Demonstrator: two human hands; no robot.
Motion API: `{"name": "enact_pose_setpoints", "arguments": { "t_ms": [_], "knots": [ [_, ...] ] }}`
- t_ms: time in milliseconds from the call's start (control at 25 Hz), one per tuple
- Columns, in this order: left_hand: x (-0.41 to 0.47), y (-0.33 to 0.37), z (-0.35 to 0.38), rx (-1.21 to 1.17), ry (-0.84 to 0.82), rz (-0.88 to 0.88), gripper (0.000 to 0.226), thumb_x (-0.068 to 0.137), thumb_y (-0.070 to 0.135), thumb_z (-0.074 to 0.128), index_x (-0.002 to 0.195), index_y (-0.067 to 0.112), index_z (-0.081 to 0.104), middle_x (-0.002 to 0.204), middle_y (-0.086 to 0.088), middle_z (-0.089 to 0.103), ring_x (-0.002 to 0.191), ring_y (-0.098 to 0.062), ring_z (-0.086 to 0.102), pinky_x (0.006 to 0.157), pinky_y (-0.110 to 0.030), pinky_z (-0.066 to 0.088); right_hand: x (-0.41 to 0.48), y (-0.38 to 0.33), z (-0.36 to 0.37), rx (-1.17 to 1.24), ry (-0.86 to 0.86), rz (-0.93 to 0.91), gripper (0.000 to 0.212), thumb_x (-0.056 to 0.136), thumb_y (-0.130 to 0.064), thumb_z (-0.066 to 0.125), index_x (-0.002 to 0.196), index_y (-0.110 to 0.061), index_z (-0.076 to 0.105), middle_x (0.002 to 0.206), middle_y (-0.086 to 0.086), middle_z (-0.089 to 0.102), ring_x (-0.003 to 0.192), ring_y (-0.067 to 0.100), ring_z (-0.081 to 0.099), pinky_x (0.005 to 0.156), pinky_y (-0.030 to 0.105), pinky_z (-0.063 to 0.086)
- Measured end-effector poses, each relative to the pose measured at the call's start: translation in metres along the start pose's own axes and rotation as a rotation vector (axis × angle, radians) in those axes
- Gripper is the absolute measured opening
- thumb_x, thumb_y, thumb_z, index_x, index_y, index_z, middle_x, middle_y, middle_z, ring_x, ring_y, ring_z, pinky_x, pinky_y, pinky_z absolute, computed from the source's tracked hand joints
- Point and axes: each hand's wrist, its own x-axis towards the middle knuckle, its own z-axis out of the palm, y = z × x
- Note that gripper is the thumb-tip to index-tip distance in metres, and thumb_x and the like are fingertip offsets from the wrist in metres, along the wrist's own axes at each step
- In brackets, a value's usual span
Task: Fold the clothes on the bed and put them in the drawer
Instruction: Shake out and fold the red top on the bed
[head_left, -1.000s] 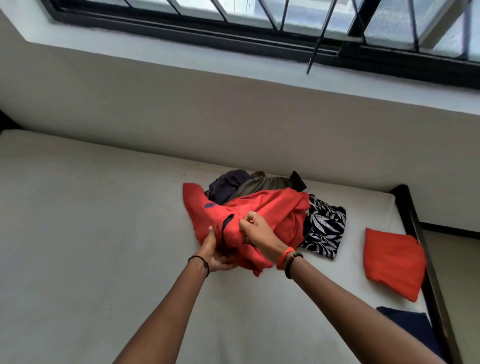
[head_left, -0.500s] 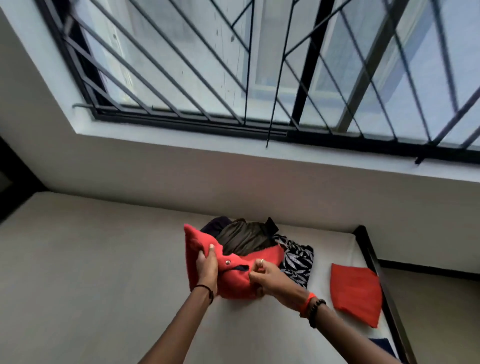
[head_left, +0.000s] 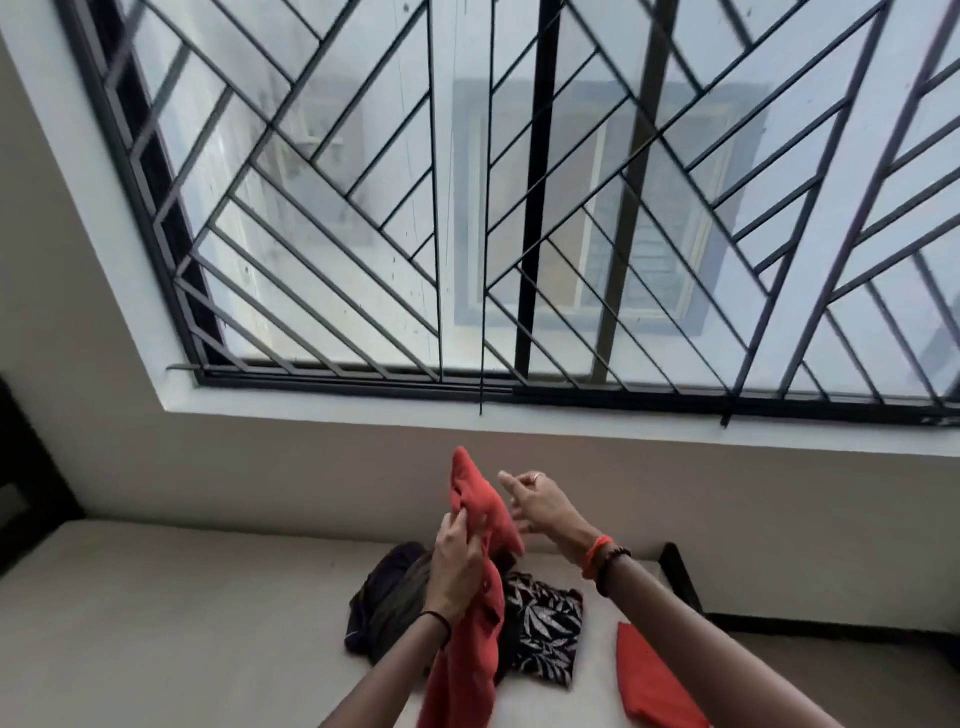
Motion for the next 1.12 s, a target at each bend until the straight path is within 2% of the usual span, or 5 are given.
{"name": "enact_pose_setpoints", "arguments": {
  "t_ms": [120,320,520,1000,1120],
  "knots": [
    [-0.009,0.043,0.003,0.074,-0.077,0.145,0.038,0.086,0.033,0.041,0.107,0.008,0.06,0.093,-0.005,0.051,0.092,-0.028,0.055,0.083,-0.042,0.046,-0.012,-0.037,-0.025,-0.06,0.057,-0.025,0.096,0.068,-0.071,0.066,0.133,-0.003,0.043,0.122,0.013,0.056,0.107,0.024,0.059,0.084,0.034,0.051],
    [-0.015,0.084,0.009,0.369,-0.157,0.462,0.024,0.096,0.014,0.044,0.115,0.009,0.058,0.101,-0.011,0.052,0.096,-0.028,0.051,0.084,-0.037,0.041,-0.031,-0.069,-0.066,-0.393,0.093,-0.069,0.023,0.073,-0.025,0.075,0.075,-0.005,0.064,0.073,0.01,0.061,0.065,0.02,0.059,0.058,0.03,0.052],
    [-0.032,0.101,0.014,0.591,-0.237,0.741,0.02,0.096,0.019,0.045,0.113,0.015,0.054,0.103,-0.012,0.053,0.095,-0.032,0.052,0.084,-0.043,0.045,-0.069,-0.078,-0.097,-0.626,0.048,-0.006,0.022,0.079,-0.011,0.064,0.06,-0.014,0.054,0.061,0.002,0.055,0.059,0.017,0.054,0.049,0.024,0.044],
    [-0.018,0.146,-0.014,-0.174,-0.317,0.313,0.018,0.093,0.035,0.054,0.105,0.024,0.06,0.104,-0.007,0.062,0.093,-0.025,0.065,0.079,-0.04,0.055,-0.147,-0.095,-0.129,0.395,0.185,0.053,0.02,0.099,-0.009,0.045,0.084,-0.016,0.057,0.079,0.004,0.056,0.071,0.015,0.052,0.06,0.034,0.044],
    [0.001,0.139,-0.024,0.158,-0.404,0.322,0.073,0.077,0.056,0.062,0.137,0.021,0.04,0.134,-0.001,0.038,0.121,-0.025,0.046,0.102,-0.051,0.041,-0.165,-0.104,-0.136,0.516,0.195,0.037,0.023,0.1,-0.008,0.043,0.082,-0.012,0.057,0.068,0.004,0.064,0.069,0.016,0.056,0.061,0.036,0.045]
  ]
}}
